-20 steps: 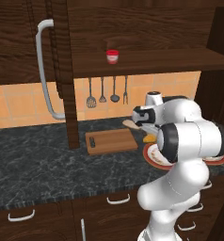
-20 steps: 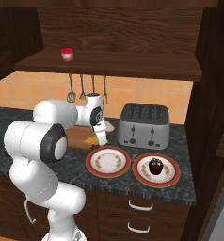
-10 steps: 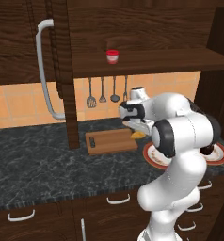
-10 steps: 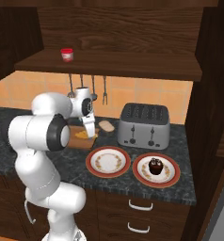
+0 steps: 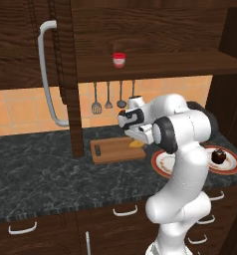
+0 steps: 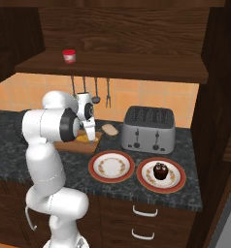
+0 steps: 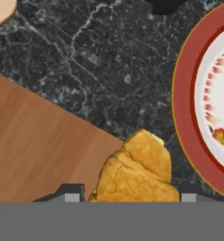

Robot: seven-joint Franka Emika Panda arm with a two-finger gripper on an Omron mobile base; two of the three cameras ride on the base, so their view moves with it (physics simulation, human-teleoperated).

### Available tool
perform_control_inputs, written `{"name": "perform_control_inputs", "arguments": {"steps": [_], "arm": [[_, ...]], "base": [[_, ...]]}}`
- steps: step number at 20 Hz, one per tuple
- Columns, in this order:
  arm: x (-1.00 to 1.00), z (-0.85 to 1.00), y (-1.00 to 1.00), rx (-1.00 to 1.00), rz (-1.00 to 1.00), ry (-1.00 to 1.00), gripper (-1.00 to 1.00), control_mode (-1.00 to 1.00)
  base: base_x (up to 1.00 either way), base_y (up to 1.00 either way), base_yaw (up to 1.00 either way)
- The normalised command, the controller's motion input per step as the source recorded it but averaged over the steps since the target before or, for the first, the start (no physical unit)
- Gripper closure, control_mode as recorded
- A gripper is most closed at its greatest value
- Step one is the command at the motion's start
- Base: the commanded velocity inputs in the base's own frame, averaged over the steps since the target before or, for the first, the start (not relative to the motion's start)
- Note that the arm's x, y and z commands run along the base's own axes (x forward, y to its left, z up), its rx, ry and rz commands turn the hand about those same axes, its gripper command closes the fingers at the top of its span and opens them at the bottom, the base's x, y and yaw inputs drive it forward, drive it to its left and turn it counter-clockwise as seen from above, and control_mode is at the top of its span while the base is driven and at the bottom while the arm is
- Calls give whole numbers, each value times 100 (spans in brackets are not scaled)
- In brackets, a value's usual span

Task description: From the different types of pastries on the counter, select a croissant and place it on the cutting board. Then retrieve a jar of jam from the cabinet and place it alongside the croissant on the cutting board.

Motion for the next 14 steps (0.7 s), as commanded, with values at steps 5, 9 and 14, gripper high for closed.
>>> {"name": "perform_control_inputs", "arguments": {"steps": [5,9,14], "arm": [[9,-53,9,0,0,1,100,-100],[15,-21,10,0,0,-3,100,-100],[3,-43,7,0,0,0,100,-100]], "base": [[0,0,0],[0,0,0],[0,0,0]]}}
